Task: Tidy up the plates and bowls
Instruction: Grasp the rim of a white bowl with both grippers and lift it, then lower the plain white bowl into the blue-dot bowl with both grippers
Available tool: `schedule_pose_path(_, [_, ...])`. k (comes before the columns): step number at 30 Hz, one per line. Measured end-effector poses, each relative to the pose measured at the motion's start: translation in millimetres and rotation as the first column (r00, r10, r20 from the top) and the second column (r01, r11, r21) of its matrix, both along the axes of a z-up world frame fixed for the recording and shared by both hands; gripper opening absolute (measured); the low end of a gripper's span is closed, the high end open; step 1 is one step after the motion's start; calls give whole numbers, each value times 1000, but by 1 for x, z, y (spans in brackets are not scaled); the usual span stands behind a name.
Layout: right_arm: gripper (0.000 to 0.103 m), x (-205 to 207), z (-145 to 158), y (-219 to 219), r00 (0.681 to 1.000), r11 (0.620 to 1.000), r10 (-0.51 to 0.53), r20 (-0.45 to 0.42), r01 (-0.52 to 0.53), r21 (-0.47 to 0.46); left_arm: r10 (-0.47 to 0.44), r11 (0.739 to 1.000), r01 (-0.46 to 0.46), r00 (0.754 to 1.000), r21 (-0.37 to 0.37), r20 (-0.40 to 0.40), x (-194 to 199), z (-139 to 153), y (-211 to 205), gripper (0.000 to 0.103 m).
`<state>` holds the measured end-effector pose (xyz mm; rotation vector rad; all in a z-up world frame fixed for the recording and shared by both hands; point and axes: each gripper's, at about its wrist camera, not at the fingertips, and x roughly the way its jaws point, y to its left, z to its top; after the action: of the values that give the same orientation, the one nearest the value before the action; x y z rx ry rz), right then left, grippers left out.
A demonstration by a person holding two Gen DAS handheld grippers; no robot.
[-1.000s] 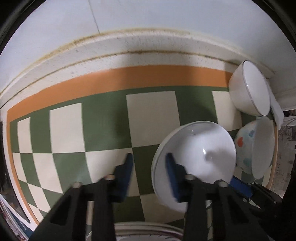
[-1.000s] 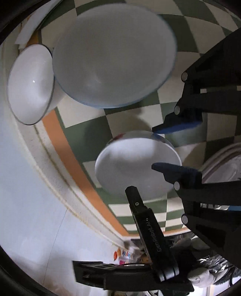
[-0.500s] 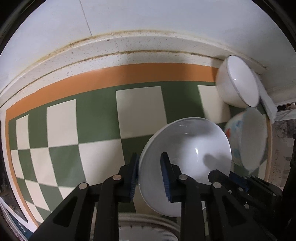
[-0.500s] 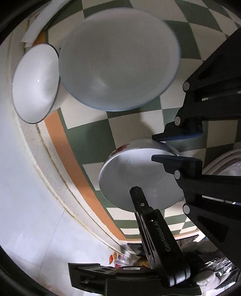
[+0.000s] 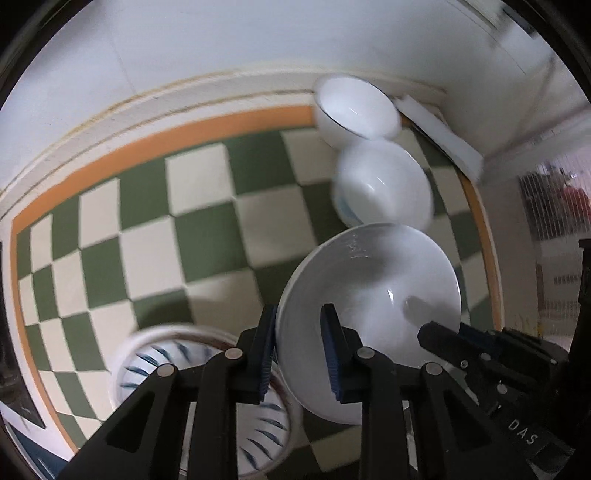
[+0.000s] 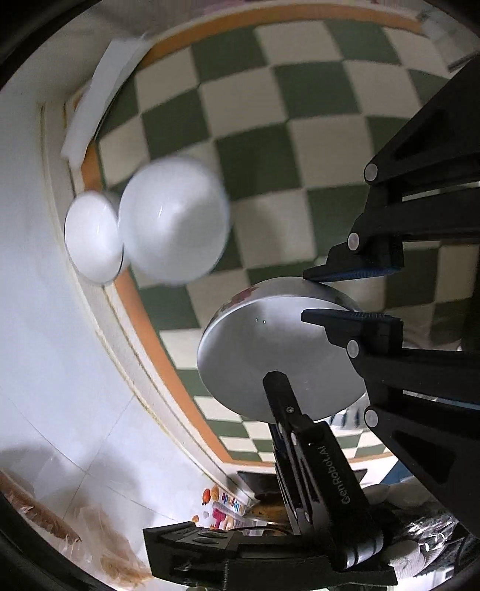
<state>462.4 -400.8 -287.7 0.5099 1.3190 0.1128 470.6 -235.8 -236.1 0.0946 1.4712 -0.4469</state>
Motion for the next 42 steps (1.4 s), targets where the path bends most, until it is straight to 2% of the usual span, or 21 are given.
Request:
schedule_pose_path(6, [16, -40, -19, -29, 997, 998, -63, -46, 63, 2, -55, 999, 55, 997, -2, -50, -33, -23, -28, 22])
schedule_pose_path(11, [16, -60, -49, -48, 991, 996, -90, -100, 91, 4, -87, 996, 90, 993, 23, -84, -48, -49, -46, 22])
schedule_pose_path(17, [16, -67, -75, -58, 986, 996, -91, -143, 93, 4, -106, 992, 113, 988, 58, -114, -57, -72, -58, 22])
schedule_pose_path(25, [17, -63, -83, -63, 985, 998, -65, -161, 65, -1, -96, 991, 107, 987, 82, -132, -57, -87, -64, 22])
schedule_pose_path(31, [17, -57, -83, -63, 983, 998, -58, -176, 61, 9, -92, 992, 103, 986, 76, -139, -54, -82, -67, 22])
schedule_pose_path(33, [17, -56, -74, -69, 984, 997, -68, -166, 72, 15, -77, 995, 85, 990, 62, -122, -50, -68, -59, 22])
schedule_pose_path(36, [18, -52, -49, -85, 989, 994, -95, -115, 101, 52, -40, 999, 41, 996, 12, -74, -40, -31, -44, 24])
schedule_pose_path(38, [35, -42, -33, -95, 990, 992, -109, -85, 115, 60, 7, 1000, -7, 1000, -8, -26, -25, -10, -34, 32])
schedule_pose_path(40, [42, -27, -21, -106, 991, 989, -120, -52, 124, 83, 49, 998, -49, 999, -25, -5, -7, -1, -30, 36])
schedule_pose_path(42, [43, -8, -15, -114, 993, 990, -119, -28, 121, 77, 85, 996, -84, 996, -19, 9, 16, 0, -30, 36])
